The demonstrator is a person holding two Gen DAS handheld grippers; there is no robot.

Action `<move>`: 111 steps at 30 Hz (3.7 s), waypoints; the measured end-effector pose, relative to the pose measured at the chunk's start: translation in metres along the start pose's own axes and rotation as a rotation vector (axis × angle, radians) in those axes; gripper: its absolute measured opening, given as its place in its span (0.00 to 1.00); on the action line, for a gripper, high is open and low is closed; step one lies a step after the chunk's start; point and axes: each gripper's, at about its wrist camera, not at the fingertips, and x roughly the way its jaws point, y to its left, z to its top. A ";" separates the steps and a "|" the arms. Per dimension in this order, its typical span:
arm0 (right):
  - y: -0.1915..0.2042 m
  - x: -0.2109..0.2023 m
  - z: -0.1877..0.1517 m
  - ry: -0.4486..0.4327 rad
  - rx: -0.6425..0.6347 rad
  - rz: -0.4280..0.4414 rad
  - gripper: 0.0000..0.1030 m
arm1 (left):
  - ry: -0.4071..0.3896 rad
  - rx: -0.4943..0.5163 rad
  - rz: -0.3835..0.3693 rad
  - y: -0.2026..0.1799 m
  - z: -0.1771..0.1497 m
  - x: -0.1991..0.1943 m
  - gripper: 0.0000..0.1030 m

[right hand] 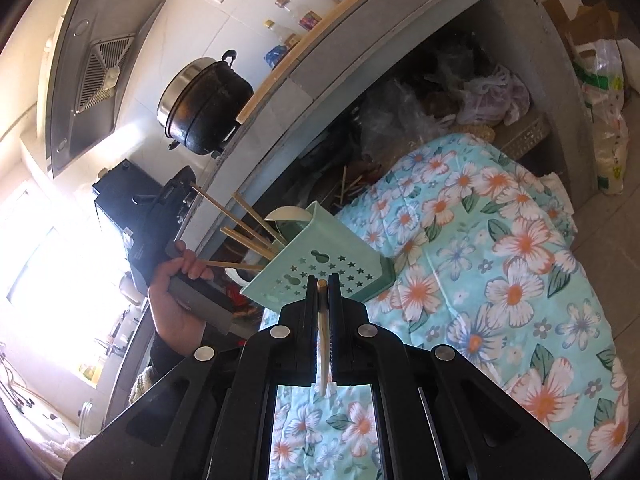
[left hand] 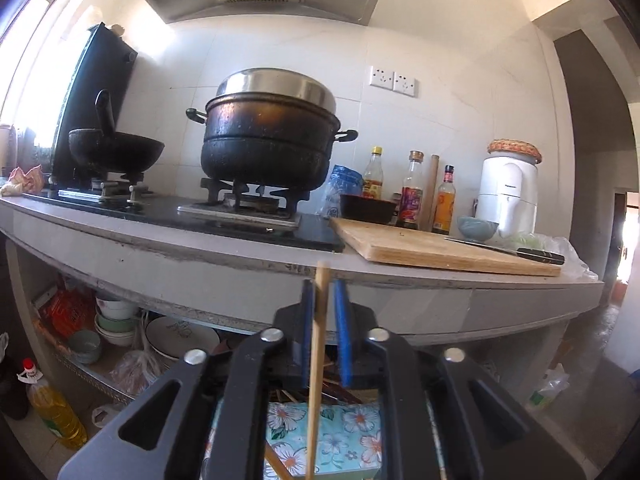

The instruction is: Organize utensils

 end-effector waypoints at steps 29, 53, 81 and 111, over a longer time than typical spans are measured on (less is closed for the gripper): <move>0.183 0.015 0.088 -0.286 -0.638 0.053 0.03 | 0.405 -0.024 -0.025 0.068 -0.092 -0.145 0.86; 0.159 0.043 0.015 -0.234 -0.763 0.005 0.50 | 0.404 0.041 0.080 0.053 -0.118 -0.171 0.95; 0.086 0.079 -0.064 0.013 -0.661 -0.645 0.92 | 0.556 0.151 0.523 0.057 -0.127 -0.147 0.95; 0.095 0.082 -0.061 0.005 -0.663 -0.650 0.92 | 0.565 0.115 0.545 0.071 -0.128 -0.149 0.95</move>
